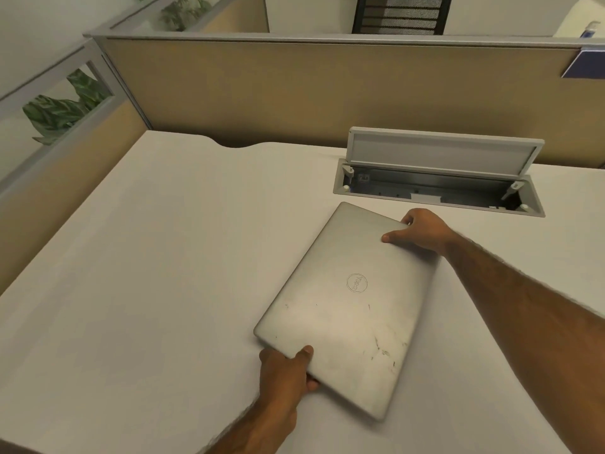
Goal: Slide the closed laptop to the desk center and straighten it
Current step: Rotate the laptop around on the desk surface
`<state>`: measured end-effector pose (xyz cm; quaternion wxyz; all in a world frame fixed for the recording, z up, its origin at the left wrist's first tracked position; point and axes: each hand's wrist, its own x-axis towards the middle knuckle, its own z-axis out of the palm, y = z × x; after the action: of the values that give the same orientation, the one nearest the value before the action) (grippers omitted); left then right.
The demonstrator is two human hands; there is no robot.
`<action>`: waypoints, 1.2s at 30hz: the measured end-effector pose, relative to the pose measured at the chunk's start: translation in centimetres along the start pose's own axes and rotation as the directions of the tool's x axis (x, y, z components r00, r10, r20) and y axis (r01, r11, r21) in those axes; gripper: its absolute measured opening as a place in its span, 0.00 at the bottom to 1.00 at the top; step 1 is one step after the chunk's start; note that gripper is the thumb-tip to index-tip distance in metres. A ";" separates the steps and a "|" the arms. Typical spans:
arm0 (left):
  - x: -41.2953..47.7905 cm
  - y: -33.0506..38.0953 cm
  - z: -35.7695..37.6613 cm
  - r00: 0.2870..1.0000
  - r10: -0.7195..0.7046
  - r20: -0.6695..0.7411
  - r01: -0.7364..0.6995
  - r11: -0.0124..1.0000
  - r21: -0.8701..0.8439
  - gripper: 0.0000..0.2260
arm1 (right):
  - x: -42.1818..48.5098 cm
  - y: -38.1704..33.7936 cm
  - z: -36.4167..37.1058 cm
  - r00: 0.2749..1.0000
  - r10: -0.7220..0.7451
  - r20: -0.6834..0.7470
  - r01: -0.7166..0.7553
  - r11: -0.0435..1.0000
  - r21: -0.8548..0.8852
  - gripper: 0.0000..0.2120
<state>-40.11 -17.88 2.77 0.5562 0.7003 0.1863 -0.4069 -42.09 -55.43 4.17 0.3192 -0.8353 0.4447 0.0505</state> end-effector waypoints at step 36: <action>3.7 12.9 1.3 0.890 0.393 0.232 -0.371 0.327 0.869 0.29 | -18.0 2.1 7.3 0.860 0.491 -0.136 -0.332 0.743 0.581 0.36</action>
<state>-29.14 -23.84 7.93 0.1750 0.9134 -0.2227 -0.2925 -53.10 -39.28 4.00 0.4545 -0.5892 0.6562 -0.1252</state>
